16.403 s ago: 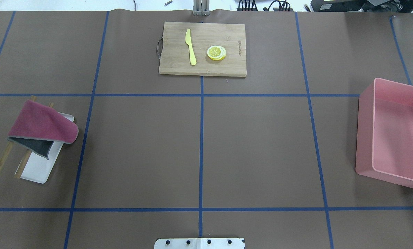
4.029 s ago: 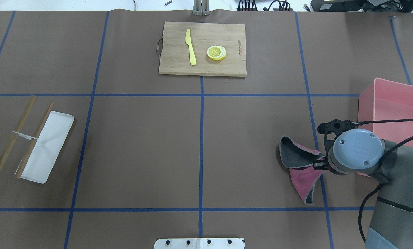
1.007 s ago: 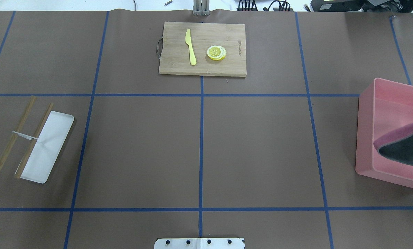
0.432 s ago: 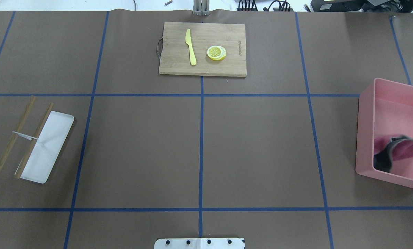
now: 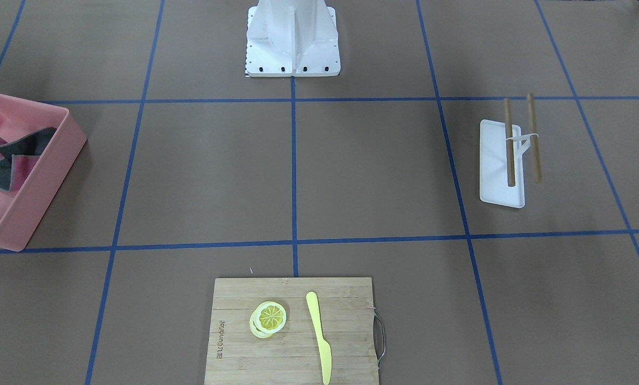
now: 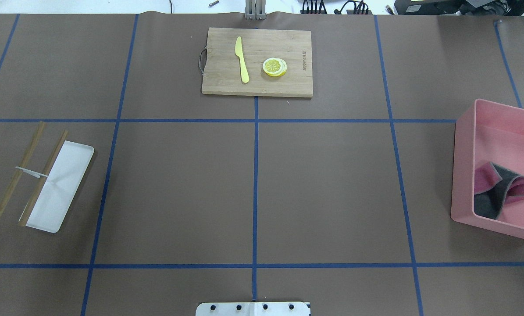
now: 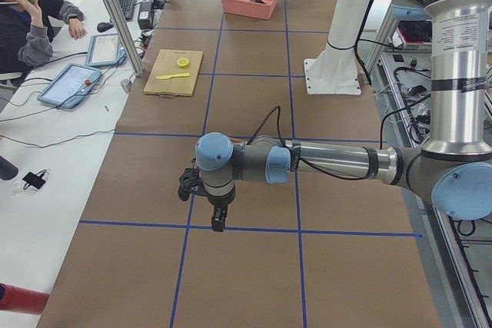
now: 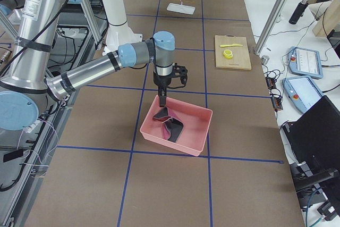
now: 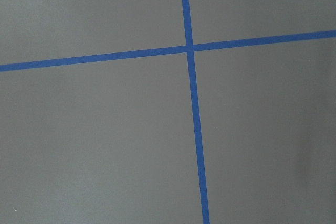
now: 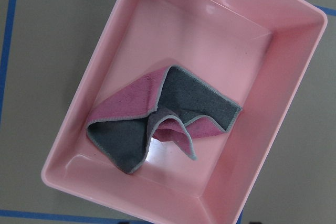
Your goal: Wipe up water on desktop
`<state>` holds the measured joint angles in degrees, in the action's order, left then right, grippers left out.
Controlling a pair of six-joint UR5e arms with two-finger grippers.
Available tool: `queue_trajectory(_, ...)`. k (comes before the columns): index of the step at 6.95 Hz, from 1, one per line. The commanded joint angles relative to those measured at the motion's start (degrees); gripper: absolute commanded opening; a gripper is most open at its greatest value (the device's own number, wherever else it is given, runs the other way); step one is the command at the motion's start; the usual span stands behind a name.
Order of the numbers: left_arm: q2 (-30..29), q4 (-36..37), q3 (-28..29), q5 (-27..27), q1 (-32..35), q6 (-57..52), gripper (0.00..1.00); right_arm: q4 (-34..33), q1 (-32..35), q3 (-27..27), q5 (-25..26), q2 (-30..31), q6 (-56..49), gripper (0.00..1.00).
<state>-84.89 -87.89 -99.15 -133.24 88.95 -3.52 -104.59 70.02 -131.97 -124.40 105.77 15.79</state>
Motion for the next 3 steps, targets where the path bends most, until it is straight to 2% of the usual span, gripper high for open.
queue_trajectory(1,0.2,0.0,0.0,0.0,0.1,-0.1,0.98,0.0,3.9,1.4,-0.3,0.1,-0.3,1.0)
queue_trajectory(2,0.1,0.1,0.0,0.0,0.0,0.0,0.98,0.0,6.2,5.0,-0.2,-0.5,-6.2,1.0)
queue_trajectory(3,0.1,0.1,0.1,0.0,0.0,0.0,0.98,0.0,10.5,9.1,-1.2,-0.3,-17.3,1.0)
